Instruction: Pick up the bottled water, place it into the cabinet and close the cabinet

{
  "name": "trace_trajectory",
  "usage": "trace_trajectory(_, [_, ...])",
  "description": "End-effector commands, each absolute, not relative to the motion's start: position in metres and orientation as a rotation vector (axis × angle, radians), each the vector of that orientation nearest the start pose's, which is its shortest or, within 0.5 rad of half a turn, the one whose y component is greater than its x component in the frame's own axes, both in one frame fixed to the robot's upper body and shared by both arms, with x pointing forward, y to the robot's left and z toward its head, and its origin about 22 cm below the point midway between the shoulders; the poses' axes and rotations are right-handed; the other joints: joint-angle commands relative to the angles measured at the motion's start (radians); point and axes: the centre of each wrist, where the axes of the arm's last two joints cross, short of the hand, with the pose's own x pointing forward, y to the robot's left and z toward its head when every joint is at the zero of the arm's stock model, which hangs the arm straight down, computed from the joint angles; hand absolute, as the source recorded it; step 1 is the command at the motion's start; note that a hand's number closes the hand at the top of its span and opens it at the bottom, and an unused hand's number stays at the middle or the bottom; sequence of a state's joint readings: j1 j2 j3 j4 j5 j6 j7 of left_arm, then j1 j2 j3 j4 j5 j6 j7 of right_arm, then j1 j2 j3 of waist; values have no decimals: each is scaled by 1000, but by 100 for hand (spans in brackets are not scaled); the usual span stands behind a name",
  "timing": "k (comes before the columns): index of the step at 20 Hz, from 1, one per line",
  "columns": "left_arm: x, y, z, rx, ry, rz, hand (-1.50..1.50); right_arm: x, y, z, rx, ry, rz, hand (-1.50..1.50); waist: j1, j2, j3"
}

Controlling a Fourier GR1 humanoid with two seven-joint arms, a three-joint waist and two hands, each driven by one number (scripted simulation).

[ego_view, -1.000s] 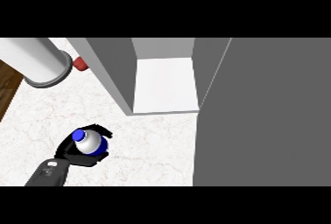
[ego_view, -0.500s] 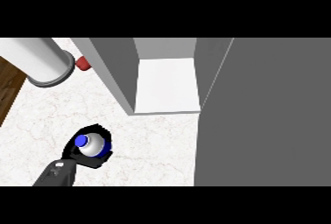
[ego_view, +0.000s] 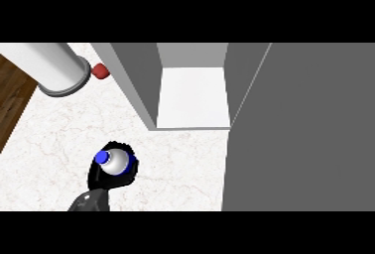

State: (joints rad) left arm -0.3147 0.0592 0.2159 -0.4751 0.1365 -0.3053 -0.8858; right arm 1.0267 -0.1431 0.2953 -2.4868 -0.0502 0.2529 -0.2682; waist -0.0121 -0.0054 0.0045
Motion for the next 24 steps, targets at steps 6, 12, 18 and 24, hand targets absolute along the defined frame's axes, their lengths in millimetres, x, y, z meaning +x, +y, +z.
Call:
trace_trajectory(6, [268, 202, -143, -372, -1656, 260, 150, 28, -227, 127, 196, -1813, 56, -150, -3, 2, -5])
trace_trajectory(12, [295, 175, -90, -408, -1672, 222, 150, 34, -238, 129, 165, -1808, 68, -150, 16, -2, -3])
trace_trajectory(18, [316, 145, -56, -271, -1770, 97, 150, 34, -227, 118, 159, -1810, 24, -150, 3, 2, -4])
trace_trajectory(24, [330, 99, -12, -248, -1762, 72, 150, 38, -234, 118, 169, -1831, 61, -150, -12, 4, -4])
